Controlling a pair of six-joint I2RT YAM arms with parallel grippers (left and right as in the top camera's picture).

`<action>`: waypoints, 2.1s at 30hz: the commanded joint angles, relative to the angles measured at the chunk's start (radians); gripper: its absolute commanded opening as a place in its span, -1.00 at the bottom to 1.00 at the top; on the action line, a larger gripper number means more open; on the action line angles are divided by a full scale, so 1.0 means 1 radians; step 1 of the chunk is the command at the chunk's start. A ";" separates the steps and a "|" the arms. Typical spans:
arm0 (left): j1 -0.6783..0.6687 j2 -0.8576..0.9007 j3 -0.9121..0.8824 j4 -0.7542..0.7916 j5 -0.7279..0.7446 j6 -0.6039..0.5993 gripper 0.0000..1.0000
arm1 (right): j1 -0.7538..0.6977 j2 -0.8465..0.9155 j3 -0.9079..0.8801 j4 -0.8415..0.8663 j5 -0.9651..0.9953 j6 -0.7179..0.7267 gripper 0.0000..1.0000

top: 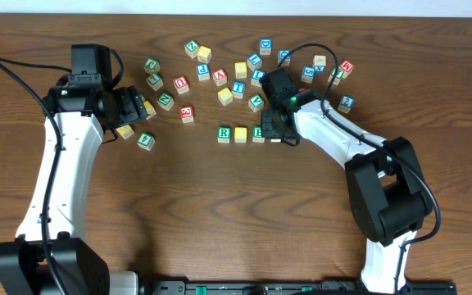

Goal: Spell out ROBOT
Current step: 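Carry the yellow O block right of B and release it, then lift the right gripper and move it over the upper-right pile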

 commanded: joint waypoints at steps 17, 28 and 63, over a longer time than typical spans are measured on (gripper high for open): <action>0.002 -0.002 0.022 0.001 -0.006 0.009 0.80 | 0.008 0.005 -0.006 0.004 0.015 0.008 -0.14; 0.002 -0.002 0.022 0.000 -0.006 0.009 0.81 | 0.008 0.002 0.008 0.000 0.014 0.008 -0.21; 0.000 -0.002 0.022 0.045 -0.005 0.010 0.81 | -0.025 -0.262 0.343 -0.181 -0.132 -0.172 0.11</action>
